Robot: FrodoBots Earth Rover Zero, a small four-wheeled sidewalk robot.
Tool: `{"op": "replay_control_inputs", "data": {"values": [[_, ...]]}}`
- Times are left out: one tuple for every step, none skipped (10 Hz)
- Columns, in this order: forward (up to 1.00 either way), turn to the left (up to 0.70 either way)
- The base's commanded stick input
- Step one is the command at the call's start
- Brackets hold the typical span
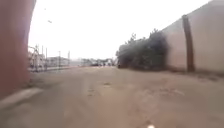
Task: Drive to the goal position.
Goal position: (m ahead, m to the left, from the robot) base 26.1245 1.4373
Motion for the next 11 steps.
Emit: {"op": "replay_control_inputs", "data": {"values": [[1.00, 0.00], [1.00, 0.06], [1.00, 0.25], [1.00, 0.11], [1.00, 0.00], [1.00, 0.00], [1.00, 0.00], [1.00, 0.00], [1.00, 0.00], [1.00, 0.00], [1.00, 0.00]]}}
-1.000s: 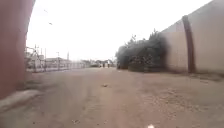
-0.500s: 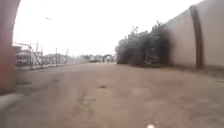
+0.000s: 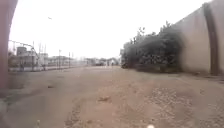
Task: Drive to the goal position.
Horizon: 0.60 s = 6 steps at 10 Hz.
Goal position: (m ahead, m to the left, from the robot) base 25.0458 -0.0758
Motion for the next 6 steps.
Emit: {"op": "replay_control_inputs", "data": {"values": [[1.00, 0.00], [1.00, 0.00], [1.00, 0.00], [1.00, 0.00], [1.00, 0.00], [1.00, 0.00]]}}
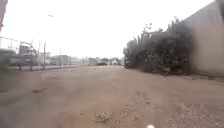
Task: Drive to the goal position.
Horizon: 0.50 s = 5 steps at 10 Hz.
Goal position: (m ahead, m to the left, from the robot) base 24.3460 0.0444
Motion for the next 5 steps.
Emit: {"op": "replay_control_inputs", "data": {"values": [[1.00, 0.00], [1.00, 0.00], [1.00, 0.00], [1.00, 0.00], [1.00, 0.00]]}}
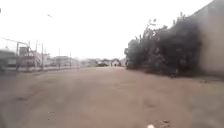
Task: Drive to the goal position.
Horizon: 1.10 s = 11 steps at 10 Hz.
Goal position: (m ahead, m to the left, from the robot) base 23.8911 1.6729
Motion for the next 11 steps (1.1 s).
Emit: {"op": "replay_control_inputs", "data": {"values": [[1.00, 0.00], [1.00, 0.00], [1.00, 0.00], [1.00, 0.00], [1.00, 0.00], [1.00, 0.00], [1.00, 0.00], [1.00, 0.00], [1.00, 0.00], [1.00, 0.00], [1.00, 0.00]]}}
